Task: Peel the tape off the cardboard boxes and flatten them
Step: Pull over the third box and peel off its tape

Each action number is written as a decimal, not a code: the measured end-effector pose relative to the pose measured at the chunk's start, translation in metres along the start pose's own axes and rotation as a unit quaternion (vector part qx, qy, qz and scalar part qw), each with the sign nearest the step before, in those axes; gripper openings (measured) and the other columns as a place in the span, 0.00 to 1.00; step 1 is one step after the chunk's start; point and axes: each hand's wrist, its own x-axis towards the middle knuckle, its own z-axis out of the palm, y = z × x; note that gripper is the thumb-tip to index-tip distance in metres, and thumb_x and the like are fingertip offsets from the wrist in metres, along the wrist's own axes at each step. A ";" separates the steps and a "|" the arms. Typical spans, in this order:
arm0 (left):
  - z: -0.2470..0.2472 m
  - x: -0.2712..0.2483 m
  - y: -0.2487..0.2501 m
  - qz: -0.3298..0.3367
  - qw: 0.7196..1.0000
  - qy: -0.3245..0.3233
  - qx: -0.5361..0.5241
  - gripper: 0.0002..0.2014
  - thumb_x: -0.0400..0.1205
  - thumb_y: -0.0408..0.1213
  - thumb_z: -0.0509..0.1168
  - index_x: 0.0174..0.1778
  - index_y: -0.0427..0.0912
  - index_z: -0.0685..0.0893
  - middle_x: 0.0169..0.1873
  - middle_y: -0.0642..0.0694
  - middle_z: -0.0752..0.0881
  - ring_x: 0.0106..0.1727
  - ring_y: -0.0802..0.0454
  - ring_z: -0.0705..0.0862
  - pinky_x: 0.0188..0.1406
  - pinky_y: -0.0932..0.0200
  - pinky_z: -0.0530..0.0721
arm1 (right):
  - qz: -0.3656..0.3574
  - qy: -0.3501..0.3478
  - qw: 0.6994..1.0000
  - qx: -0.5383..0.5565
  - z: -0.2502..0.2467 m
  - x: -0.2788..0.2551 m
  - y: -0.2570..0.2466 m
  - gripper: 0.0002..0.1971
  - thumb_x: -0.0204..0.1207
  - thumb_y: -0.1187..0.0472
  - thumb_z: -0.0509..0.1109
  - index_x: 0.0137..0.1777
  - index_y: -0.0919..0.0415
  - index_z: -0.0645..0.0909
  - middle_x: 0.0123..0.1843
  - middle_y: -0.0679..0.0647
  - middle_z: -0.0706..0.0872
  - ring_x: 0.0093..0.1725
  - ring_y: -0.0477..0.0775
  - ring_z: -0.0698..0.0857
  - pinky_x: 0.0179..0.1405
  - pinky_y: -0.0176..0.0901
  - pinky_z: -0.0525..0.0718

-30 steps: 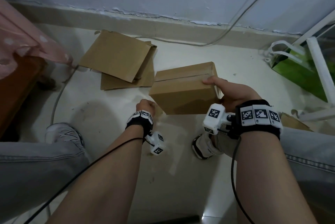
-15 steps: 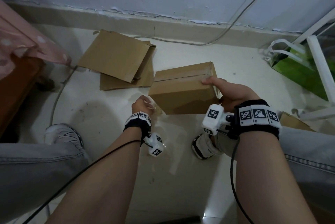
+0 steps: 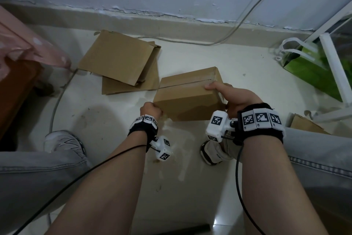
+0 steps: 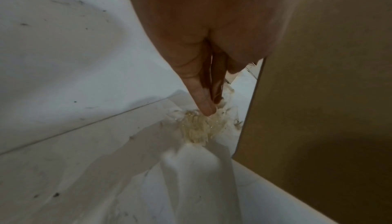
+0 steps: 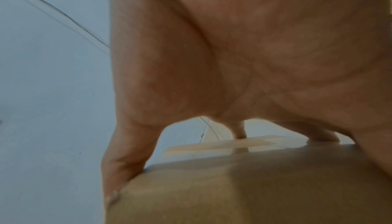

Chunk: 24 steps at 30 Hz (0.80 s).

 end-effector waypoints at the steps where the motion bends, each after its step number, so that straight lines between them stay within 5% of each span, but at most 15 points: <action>1: -0.001 0.000 0.000 0.006 1.000 -0.005 0.012 0.09 0.77 0.29 0.70 0.52 0.32 0.89 0.49 0.35 0.89 0.54 0.37 0.87 0.49 0.57 0.83 | 0.000 0.001 1.000 -0.004 0.001 0.000 0.000 0.41 0.67 0.47 0.81 0.78 0.50 0.66 0.62 0.61 0.80 0.55 0.63 0.86 0.56 0.68 0.87; 10: -0.004 0.003 -0.004 0.010 0.999 0.014 0.044 0.06 0.70 0.31 0.77 0.41 0.34 0.91 0.36 0.39 0.89 0.44 0.42 0.88 0.40 0.63 0.80 | -0.003 0.001 1.000 -0.017 0.007 -0.002 0.001 0.40 0.69 0.49 0.80 0.78 0.51 0.64 0.61 0.59 0.78 0.54 0.62 0.85 0.57 0.69 0.86; 17: 0.003 0.001 -0.001 0.018 0.996 0.047 0.073 0.13 0.75 0.32 0.68 0.55 0.34 0.84 0.54 0.34 0.83 0.53 0.32 0.83 0.51 0.46 0.83 | 0.003 0.004 1.000 -0.012 0.008 -0.003 0.003 0.40 0.69 0.49 0.80 0.78 0.50 0.64 0.60 0.57 0.78 0.52 0.60 0.84 0.51 0.63 0.89; 24: 0.008 0.007 0.000 0.019 0.997 0.041 0.055 0.09 0.81 0.26 0.61 0.52 0.28 0.84 0.54 0.30 0.85 0.53 0.32 0.84 0.44 0.53 0.78 | 0.010 0.005 1.000 -0.015 0.008 -0.001 0.002 0.43 0.66 0.47 0.82 0.78 0.49 0.65 0.63 0.59 0.78 0.56 0.63 0.84 0.55 0.69 0.87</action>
